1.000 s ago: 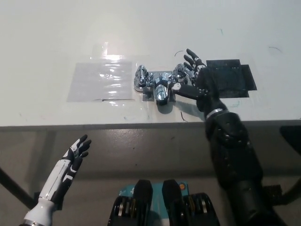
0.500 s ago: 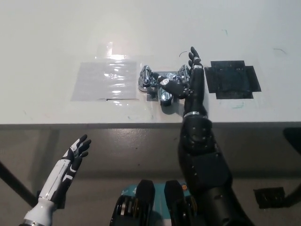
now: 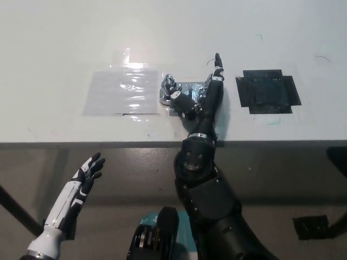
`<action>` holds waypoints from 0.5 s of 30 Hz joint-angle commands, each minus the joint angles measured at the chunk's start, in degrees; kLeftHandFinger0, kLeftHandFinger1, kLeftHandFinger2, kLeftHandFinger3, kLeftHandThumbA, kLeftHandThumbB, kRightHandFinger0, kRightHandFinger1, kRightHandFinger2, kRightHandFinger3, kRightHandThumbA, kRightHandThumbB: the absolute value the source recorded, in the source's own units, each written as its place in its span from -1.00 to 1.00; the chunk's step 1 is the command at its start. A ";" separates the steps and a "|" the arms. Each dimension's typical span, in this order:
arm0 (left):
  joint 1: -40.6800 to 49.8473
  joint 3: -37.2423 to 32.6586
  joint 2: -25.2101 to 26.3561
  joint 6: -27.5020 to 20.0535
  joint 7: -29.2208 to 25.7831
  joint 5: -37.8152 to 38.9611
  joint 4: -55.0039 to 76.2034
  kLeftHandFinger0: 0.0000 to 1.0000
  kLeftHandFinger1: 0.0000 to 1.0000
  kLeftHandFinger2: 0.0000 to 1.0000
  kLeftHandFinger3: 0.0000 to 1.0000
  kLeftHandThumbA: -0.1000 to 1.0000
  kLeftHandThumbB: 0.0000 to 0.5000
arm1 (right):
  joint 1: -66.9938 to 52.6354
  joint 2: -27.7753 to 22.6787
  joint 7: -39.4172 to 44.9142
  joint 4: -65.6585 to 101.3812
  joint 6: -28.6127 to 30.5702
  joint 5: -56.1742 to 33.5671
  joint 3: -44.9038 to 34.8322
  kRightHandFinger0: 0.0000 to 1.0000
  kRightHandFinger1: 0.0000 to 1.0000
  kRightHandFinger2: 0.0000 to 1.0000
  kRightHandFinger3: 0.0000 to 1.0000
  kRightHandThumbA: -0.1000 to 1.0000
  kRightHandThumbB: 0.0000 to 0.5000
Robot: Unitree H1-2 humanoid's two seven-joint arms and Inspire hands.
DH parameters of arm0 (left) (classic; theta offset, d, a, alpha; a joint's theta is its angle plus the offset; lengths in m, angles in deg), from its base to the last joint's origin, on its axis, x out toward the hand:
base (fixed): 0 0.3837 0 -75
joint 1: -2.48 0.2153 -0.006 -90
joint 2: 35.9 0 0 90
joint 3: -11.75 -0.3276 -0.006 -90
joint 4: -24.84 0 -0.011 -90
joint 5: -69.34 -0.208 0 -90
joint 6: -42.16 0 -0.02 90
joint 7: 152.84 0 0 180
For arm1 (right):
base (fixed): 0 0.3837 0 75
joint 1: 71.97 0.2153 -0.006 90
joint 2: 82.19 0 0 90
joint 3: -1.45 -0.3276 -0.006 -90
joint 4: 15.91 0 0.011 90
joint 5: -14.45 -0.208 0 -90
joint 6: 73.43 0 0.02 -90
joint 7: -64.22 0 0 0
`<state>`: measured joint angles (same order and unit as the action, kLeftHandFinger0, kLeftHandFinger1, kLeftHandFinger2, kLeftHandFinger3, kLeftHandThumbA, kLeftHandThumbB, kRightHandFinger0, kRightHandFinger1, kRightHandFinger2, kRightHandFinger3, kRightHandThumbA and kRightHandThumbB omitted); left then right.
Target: The faucet is at the center of the desk and the robot turn off the faucet by turning the right faucet handle using the right hand
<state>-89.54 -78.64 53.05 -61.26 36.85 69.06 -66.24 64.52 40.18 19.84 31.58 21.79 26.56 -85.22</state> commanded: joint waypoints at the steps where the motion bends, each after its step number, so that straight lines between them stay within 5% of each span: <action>1: -0.75 0.27 1.35 -1.17 0.89 0.63 1.86 1.00 1.00 1.00 1.00 0.95 0.64 | 6.52 1.78 -3.56 3.27 8.49 3.64 0.88 1.00 1.00 1.00 1.00 1.00 -0.23; 8: -0.21 0.50 1.40 -1.02 0.74 0.62 2.22 1.00 1.00 1.00 1.00 0.95 0.64 | 5.27 -3.85 -13.10 11.16 11.85 14.03 0.99 1.00 1.00 1.00 1.00 1.00 -0.49; 15: -0.23 0.33 1.11 -1.86 0.74 0.27 1.39 1.00 1.00 1.00 1.00 0.95 0.63 | 0.03 -6.69 -11.61 31.73 8.05 20.30 0.63 1.00 1.00 1.00 1.00 1.00 -0.05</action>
<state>-89.34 -78.27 53.15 -61.25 36.87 69.09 -66.06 65.27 34.60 10.92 48.85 27.52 37.55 -84.86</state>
